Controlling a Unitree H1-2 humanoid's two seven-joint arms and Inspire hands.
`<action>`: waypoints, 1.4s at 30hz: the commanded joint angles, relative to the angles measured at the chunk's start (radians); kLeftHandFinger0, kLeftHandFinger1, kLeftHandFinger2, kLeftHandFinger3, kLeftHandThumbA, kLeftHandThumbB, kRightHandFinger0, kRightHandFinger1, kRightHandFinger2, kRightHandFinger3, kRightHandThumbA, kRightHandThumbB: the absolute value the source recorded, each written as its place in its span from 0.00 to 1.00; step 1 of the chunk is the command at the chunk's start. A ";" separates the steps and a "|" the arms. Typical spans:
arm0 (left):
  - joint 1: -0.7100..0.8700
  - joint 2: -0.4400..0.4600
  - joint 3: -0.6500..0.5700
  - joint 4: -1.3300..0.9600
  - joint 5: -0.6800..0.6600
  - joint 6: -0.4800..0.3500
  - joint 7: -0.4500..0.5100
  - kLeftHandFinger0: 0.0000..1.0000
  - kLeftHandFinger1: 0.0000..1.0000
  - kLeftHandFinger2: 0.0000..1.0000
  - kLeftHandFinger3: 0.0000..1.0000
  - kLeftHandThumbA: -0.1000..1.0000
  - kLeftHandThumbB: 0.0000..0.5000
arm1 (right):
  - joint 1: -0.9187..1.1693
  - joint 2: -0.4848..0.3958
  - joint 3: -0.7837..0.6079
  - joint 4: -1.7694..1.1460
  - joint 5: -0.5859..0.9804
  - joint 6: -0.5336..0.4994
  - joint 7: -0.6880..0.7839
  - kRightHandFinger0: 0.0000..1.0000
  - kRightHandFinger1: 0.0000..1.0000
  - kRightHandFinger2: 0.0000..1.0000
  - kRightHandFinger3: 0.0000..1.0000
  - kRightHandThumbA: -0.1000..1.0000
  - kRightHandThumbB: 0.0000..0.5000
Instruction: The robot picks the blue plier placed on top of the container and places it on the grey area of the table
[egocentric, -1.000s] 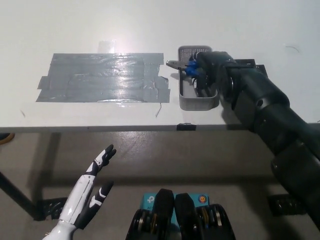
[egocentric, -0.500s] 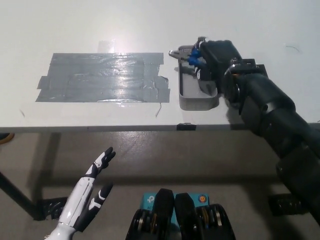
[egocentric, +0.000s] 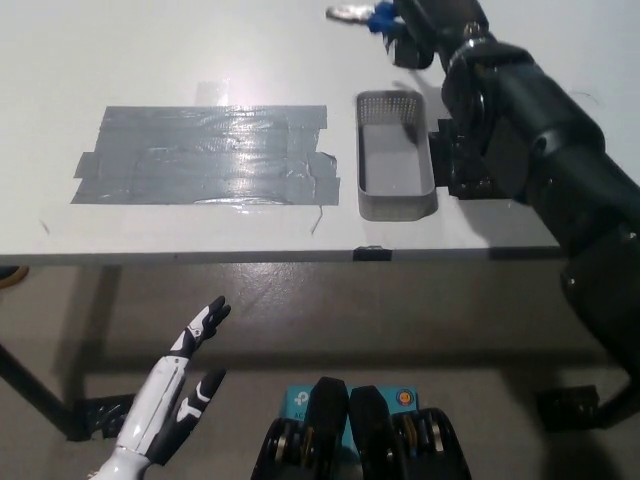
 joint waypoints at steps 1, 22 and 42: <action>-0.005 0.010 -0.005 -0.028 0.005 -0.019 -0.010 1.00 1.00 1.00 1.00 1.00 0.39 | -0.114 0.020 -0.012 -0.029 -0.008 -0.031 -0.079 0.04 0.51 0.93 0.76 0.00 0.39; 0.005 -0.010 -0.051 -0.030 -0.002 -0.010 -0.015 1.00 1.00 1.00 1.00 1.00 0.38 | -0.040 0.256 -0.173 0.039 0.082 0.031 -0.044 0.11 0.54 0.92 0.92 0.00 0.29; -0.012 0.001 -0.075 -0.033 0.014 -0.002 -0.038 1.00 1.00 1.00 1.00 1.00 0.34 | -0.034 0.243 -0.193 0.046 0.146 0.130 0.230 1.00 1.00 1.00 1.00 0.98 1.00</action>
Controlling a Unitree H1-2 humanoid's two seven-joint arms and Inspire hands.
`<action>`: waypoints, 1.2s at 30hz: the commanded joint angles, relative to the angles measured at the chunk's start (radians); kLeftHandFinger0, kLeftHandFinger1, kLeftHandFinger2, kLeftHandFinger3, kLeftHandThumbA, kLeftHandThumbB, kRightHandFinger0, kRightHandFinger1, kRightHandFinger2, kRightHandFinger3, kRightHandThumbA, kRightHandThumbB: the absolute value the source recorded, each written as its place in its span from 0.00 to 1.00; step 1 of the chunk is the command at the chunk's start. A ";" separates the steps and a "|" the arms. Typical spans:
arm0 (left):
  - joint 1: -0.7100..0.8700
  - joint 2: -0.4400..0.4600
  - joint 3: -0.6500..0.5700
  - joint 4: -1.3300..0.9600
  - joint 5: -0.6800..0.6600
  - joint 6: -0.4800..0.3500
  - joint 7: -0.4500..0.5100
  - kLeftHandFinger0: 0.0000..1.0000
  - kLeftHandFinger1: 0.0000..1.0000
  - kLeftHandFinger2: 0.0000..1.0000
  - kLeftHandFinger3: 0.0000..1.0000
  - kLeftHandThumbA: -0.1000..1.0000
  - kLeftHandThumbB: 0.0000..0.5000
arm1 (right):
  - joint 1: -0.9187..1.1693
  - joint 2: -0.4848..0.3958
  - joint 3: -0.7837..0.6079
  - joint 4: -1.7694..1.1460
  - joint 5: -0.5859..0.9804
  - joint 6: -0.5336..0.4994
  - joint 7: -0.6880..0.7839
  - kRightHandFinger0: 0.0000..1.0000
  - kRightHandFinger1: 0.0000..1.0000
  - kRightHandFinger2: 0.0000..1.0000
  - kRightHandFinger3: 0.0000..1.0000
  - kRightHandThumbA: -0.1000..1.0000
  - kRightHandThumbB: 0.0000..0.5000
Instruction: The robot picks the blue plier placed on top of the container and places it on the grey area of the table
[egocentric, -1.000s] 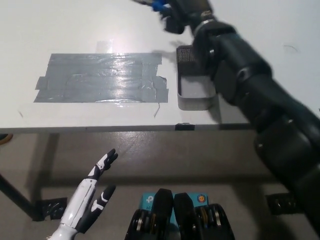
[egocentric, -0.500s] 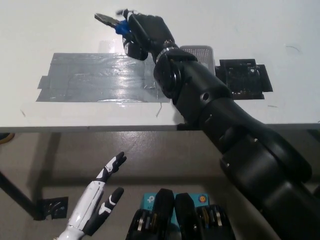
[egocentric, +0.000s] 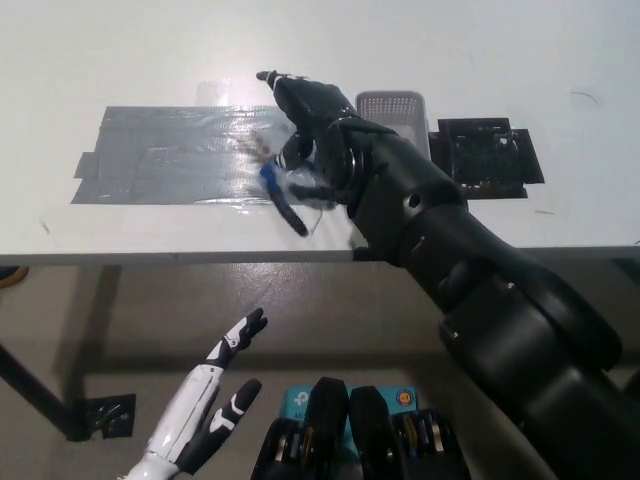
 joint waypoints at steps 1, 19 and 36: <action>-0.008 0.007 -0.004 -0.032 -0.001 -0.010 -0.016 1.00 1.00 1.00 1.00 1.00 0.34 | -0.062 -0.016 -0.023 -0.026 0.034 -0.005 0.029 1.00 1.00 1.00 1.00 0.98 1.00; -0.034 0.001 0.007 -0.032 -0.029 0.016 -0.018 1.00 1.00 1.00 1.00 1.00 0.39 | -0.144 -0.270 -0.219 -0.396 0.156 -0.185 0.023 1.00 1.00 1.00 1.00 1.00 0.96; -0.052 0.018 0.047 0.020 -0.027 -0.023 0.007 1.00 1.00 1.00 1.00 1.00 0.37 | 0.482 -0.610 -0.456 -1.667 0.382 0.066 0.246 1.00 1.00 1.00 1.00 1.00 0.85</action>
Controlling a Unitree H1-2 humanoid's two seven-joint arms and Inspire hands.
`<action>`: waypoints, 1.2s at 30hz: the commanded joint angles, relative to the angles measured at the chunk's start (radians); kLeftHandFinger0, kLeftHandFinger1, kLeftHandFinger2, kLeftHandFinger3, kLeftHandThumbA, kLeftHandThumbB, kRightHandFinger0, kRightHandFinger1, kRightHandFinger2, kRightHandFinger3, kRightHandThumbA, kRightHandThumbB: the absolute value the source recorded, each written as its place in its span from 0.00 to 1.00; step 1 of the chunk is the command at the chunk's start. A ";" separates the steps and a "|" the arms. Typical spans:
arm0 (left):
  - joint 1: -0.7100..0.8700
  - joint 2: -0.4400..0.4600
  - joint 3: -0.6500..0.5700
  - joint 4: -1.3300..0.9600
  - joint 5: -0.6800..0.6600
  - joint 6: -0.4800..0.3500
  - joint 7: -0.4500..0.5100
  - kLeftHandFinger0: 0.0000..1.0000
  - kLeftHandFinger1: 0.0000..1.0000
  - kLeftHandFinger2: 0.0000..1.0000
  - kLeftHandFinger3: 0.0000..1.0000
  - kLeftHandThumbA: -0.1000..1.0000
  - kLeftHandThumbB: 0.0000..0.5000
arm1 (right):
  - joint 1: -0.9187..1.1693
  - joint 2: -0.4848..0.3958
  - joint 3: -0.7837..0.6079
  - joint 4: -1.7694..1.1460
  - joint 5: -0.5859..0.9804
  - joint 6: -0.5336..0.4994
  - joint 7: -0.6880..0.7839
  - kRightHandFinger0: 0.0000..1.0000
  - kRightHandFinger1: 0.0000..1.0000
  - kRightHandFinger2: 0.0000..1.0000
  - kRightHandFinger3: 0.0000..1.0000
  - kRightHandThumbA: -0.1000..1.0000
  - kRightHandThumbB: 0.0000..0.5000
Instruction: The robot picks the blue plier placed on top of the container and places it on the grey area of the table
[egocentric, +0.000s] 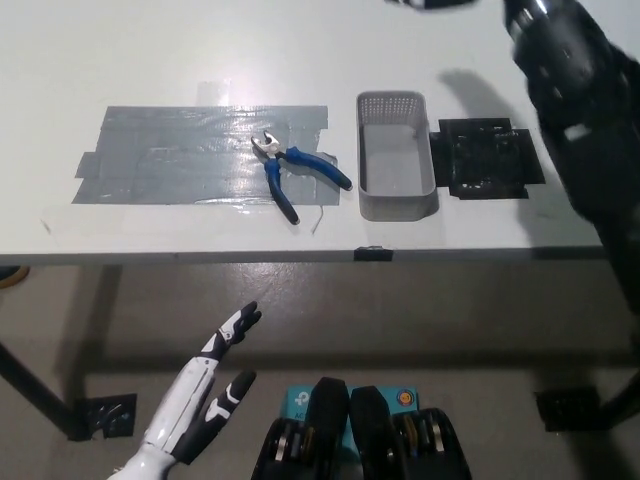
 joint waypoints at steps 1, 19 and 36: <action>-0.031 0.018 0.031 -0.001 -0.024 -0.044 0.009 1.00 1.00 1.00 1.00 1.00 0.36 | 0.185 -0.211 -0.199 -0.805 0.255 0.156 0.158 1.00 1.00 1.00 1.00 1.00 0.87; -0.023 0.015 0.066 0.017 -0.041 -0.066 0.035 1.00 1.00 1.00 1.00 1.00 0.30 | 0.863 -0.076 -0.242 -1.401 0.390 0.128 -0.039 1.00 1.00 1.00 1.00 0.99 0.89; -0.001 0.007 0.122 -0.004 -0.061 -0.048 0.025 1.00 1.00 1.00 1.00 1.00 0.30 | 1.086 0.174 -0.177 -0.697 0.383 -0.255 -0.036 1.00 1.00 1.00 1.00 0.96 0.63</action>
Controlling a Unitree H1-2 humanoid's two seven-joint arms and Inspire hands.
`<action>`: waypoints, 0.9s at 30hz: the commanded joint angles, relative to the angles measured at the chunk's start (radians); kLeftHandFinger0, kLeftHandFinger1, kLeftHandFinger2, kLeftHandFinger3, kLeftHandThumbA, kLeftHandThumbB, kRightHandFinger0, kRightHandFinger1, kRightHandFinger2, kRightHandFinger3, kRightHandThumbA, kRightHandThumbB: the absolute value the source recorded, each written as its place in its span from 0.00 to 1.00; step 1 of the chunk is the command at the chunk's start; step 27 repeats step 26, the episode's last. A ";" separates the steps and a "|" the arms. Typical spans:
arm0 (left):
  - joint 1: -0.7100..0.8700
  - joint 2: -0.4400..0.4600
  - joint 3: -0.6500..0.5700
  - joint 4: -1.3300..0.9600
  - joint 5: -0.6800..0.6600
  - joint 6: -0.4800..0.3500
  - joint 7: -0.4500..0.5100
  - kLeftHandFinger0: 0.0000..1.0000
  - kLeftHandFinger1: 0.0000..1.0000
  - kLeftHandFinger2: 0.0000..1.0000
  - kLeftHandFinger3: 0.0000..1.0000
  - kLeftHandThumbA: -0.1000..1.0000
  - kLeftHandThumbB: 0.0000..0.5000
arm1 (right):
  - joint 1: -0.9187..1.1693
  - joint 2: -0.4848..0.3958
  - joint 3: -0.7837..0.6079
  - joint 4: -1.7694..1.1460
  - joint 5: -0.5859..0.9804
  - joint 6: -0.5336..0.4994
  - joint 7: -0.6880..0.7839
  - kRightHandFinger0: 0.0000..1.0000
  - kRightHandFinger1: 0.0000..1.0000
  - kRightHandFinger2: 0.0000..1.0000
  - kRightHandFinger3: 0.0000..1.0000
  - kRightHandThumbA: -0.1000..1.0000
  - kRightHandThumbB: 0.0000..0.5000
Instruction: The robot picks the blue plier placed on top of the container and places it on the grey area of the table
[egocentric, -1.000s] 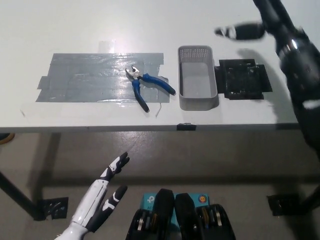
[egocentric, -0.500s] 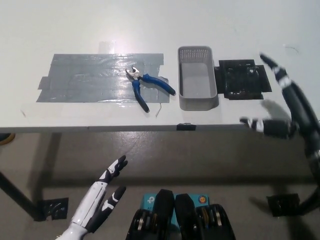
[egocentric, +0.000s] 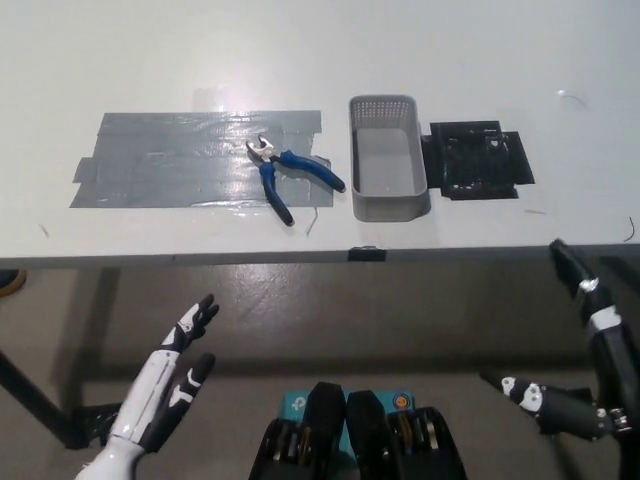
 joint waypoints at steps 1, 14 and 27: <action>-0.004 -0.001 0.023 -0.042 -0.041 -0.042 0.019 1.00 1.00 1.00 1.00 1.00 0.31 | -0.027 0.050 -0.036 0.190 0.110 -0.195 -0.035 1.00 1.00 1.00 1.00 0.94 0.59; -0.039 -0.004 0.018 -0.026 -0.034 -0.027 0.007 1.00 1.00 1.00 1.00 1.00 0.32 | -0.047 0.070 -0.088 0.349 0.088 -0.205 -0.050 1.00 1.00 1.00 1.00 0.84 0.41; -0.064 -0.001 0.017 -0.026 -0.059 -0.012 -0.008 1.00 1.00 1.00 1.00 1.00 0.36 | -0.051 0.068 -0.083 0.346 0.073 -0.203 -0.052 1.00 1.00 1.00 1.00 0.85 0.43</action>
